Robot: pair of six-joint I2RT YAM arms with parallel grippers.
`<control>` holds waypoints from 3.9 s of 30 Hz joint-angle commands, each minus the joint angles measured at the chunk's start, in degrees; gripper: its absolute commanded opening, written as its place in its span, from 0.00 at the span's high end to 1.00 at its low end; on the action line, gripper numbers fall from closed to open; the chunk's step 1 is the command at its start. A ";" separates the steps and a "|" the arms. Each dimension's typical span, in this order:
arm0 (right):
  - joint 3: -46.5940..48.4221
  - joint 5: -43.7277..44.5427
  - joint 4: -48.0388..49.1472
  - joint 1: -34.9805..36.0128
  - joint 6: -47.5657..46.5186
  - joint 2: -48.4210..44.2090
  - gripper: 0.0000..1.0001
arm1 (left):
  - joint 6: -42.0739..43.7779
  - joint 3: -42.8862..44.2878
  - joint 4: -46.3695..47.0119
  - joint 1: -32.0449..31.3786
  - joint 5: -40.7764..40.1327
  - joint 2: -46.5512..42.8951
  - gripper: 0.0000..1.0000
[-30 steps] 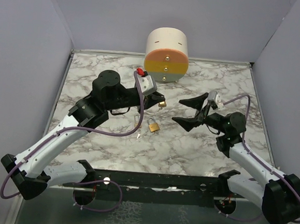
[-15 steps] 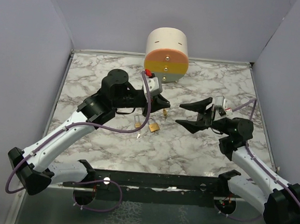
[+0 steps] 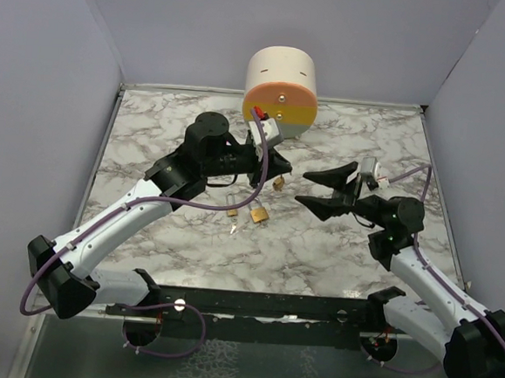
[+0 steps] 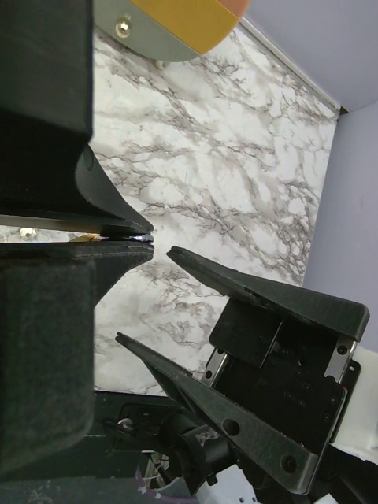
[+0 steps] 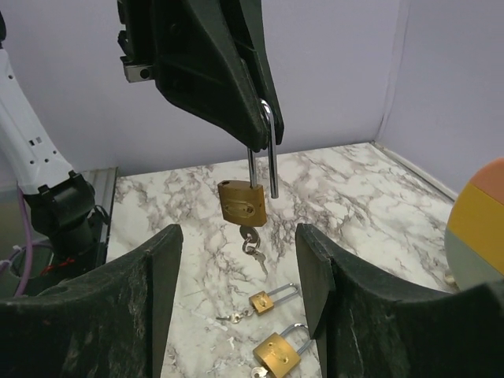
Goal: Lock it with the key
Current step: Lock the lock.
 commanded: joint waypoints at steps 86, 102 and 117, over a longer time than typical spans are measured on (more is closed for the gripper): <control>5.34 1.34 -7.14 2.91 -0.91 2.15 0.98 | -8.50 -4.76 23.05 0.02 -9.46 -3.29 0.26; 5.73 3.94 -8.13 2.96 -2.40 2.90 0.98 | -9.87 -4.63 20.57 -1.21 -4.93 0.11 0.27; 5.93 3.55 -9.03 3.28 -3.37 2.74 0.98 | -8.61 -1.91 15.60 -5.01 -23.81 2.49 0.27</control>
